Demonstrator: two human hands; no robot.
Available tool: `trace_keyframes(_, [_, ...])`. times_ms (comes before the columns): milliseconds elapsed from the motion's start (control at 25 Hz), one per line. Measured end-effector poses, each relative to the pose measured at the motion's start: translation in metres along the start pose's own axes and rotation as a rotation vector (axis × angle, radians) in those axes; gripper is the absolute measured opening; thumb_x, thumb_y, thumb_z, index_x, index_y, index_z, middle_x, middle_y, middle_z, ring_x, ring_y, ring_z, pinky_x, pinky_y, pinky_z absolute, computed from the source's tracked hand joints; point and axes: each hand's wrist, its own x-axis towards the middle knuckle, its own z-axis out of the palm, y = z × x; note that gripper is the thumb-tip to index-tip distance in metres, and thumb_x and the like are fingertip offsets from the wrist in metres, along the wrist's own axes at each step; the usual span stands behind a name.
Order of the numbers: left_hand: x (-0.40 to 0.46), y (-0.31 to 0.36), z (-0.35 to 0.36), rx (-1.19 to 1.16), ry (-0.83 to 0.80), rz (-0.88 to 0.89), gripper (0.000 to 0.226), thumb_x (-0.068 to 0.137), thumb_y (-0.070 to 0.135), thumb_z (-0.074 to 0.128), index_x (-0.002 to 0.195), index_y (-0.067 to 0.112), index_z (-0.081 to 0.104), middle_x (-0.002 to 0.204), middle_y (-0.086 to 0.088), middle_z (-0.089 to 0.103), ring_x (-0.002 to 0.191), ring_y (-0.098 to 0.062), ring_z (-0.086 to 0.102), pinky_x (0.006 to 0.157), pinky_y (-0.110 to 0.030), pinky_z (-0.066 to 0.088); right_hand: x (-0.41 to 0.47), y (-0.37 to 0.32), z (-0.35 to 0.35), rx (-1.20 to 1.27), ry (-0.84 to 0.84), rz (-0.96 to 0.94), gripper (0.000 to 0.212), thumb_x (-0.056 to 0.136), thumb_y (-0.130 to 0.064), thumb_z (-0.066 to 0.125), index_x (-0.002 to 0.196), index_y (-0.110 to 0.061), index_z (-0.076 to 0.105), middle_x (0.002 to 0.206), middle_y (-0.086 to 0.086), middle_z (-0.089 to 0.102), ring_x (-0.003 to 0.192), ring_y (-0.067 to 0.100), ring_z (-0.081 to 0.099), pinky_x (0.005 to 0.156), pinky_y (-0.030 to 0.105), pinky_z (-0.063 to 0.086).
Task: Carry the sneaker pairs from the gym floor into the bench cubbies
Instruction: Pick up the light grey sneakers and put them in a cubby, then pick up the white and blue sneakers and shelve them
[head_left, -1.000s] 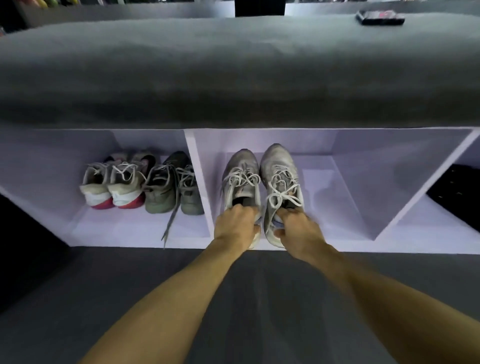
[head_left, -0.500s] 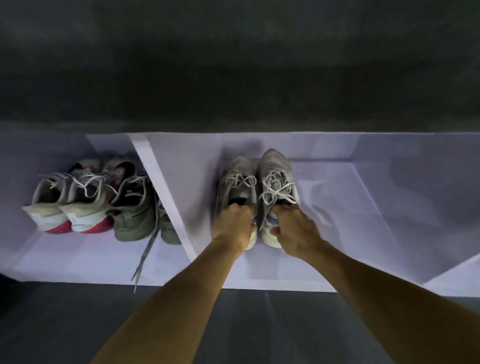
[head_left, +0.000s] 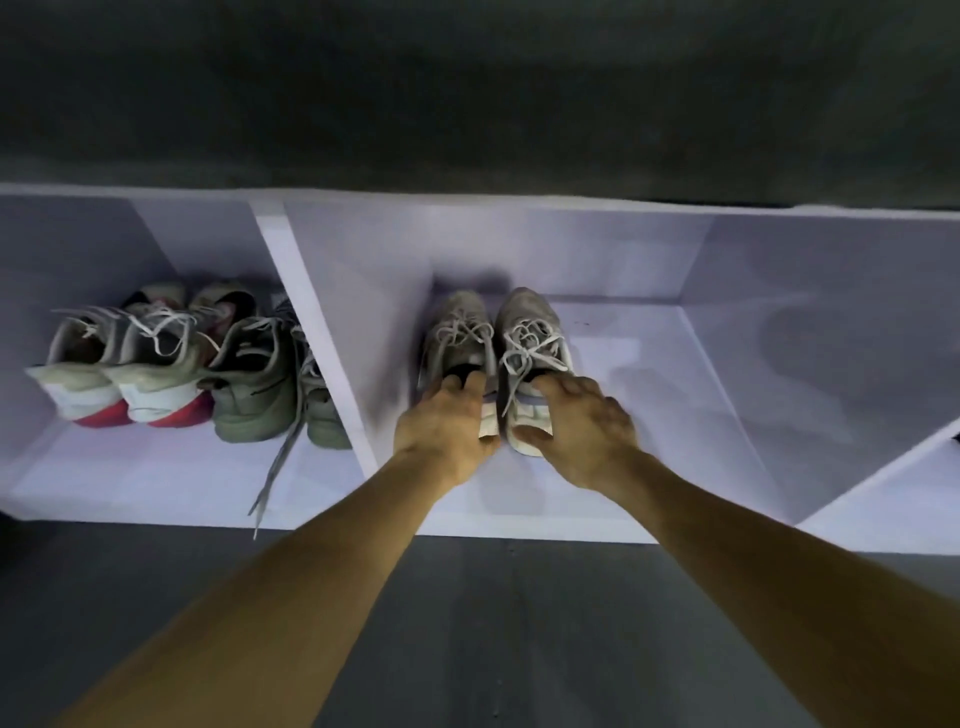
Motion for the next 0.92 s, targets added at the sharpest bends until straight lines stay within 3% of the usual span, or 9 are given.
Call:
trace_keyframes(160, [-0.05,0.003,-0.026,0.029,0.028,0.026,0.059,0.078,0.05,0.064,0.126,0.029,0.036,0.127,-0.001,0.052,0.116,-0.025,0.049,0.089,-0.049,0.045,-0.046,-0.01,-0.028,0.007,0.024,-0.062,0.05,0.087,-0.048,0.054,0.132,-0.029,0.045,0.139,-0.004,0.045,0.127,0.021,0.036,0.098,0.039,0.036])
trace_keyframes(440, [-0.151,0.041,-0.127,0.019,0.141,0.092,0.052,0.072,0.058,0.062,0.114,0.03,0.048,0.116,-0.001,0.055,0.105,-0.028,0.055,0.082,-0.043,0.05,-0.135,-0.041,-0.141,0.005,0.094,-0.095,0.045,0.083,-0.058,0.052,0.119,-0.031,0.053,0.128,-0.002,0.054,0.118,0.024,0.045,0.093,0.039,0.04])
trace_keyframes(560, [-0.181,0.071,-0.197,0.009,0.253,0.096,0.048,0.073,0.062,0.057,0.107,0.03,0.049,0.113,-0.003,0.056,0.101,-0.028,0.056,0.078,-0.041,0.049,-0.163,-0.052,-0.217,-0.005,0.236,-0.163,0.042,0.085,-0.059,0.051,0.117,-0.031,0.054,0.124,-0.003,0.057,0.116,0.025,0.048,0.088,0.04,0.044])
trace_keyframes(680, [-0.2,0.106,-0.282,0.021,0.329,0.114,0.054,0.072,0.063,0.059,0.114,0.031,0.047,0.116,-0.001,0.055,0.104,-0.027,0.054,0.08,-0.041,0.048,-0.173,-0.063,-0.309,-0.032,0.324,-0.178,0.05,0.085,-0.06,0.051,0.124,-0.028,0.051,0.127,-0.001,0.054,0.119,0.025,0.045,0.089,0.042,0.045])
trace_keyframes(920, [-0.269,0.179,-0.523,0.031,0.447,0.169,0.06,0.072,0.066,0.059,0.119,0.032,0.049,0.12,0.0,0.054,0.108,-0.023,0.053,0.087,-0.045,0.048,-0.205,-0.118,-0.565,0.042,0.466,-0.194,0.055,0.085,-0.059,0.051,0.13,-0.028,0.047,0.135,0.002,0.049,0.125,0.025,0.041,0.091,0.044,0.042])
